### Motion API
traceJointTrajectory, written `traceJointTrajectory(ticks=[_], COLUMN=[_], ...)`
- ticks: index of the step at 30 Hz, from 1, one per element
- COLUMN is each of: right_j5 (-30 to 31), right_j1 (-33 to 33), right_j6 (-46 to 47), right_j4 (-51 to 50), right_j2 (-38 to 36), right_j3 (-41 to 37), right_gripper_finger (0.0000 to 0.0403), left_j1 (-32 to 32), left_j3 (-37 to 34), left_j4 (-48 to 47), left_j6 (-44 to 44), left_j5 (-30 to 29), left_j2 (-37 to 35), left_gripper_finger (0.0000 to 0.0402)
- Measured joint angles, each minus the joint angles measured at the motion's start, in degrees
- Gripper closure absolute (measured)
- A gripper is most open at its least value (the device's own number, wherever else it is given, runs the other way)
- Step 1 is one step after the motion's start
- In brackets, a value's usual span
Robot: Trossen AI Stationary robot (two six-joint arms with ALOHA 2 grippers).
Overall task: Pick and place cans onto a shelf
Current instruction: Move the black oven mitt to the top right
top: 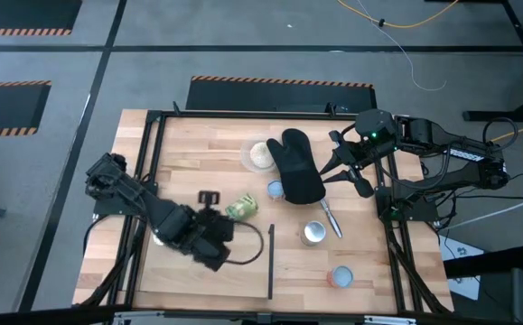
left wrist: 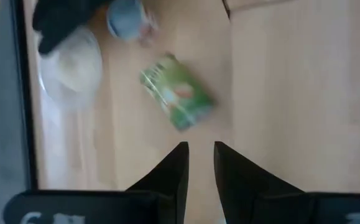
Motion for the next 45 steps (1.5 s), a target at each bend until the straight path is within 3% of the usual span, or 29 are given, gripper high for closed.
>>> traceJointTrajectory(ticks=[3,7,14,18,22,28,36,45], right_j5=[0.0,0.0,0.0,0.0,2.3,14.6,23.9,24.6], right_j1=[0.0,0.0,1.5,4.3,7.5,10.1,10.6,10.6], right_j6=[2.6,4.7,5.4,6.9,7.1,12.8,12.4,11.2], right_j4=[0.0,-0.5,-5.6,-8.1,-5.9,2.4,21.7,33.7], right_j2=[0.0,0.0,0.0,-0.1,-0.4,-0.5,-0.4,-0.4], right_j3=[0.0,0.0,0.0,-1.1,-6.7,-18.9,-31.7,-38.6], right_gripper_finger=[0.0291,0.0291,0.0291,0.0291,0.0291,0.0291,0.0291,0.0291], left_j1=[3.9,9.8,19.3,24.6,29.1,33.8,35.6,35.4], left_j3=[-0.8,-5.0,-9.4,-14.3,-21.4,-30.0,-30.9,-30.9], left_j4=[6.0,16.1,20.2,27.2,34.5,46.2,50.7,52.3], left_j6=[8.2,20.7,30.8,35.8,37.9,38.4,39.0,39.3], left_j5=[0.9,6.6,10.9,21.2,26.7,27.5,28.1,28.1], left_j2=[-0.1,0.1,0.1,-0.9,-3.3,-7.1,-8.2,-8.2], left_gripper_finger=[0.0333,0.0333,0.0333,0.0333,0.0333,0.0333,0.0333,0.0333])
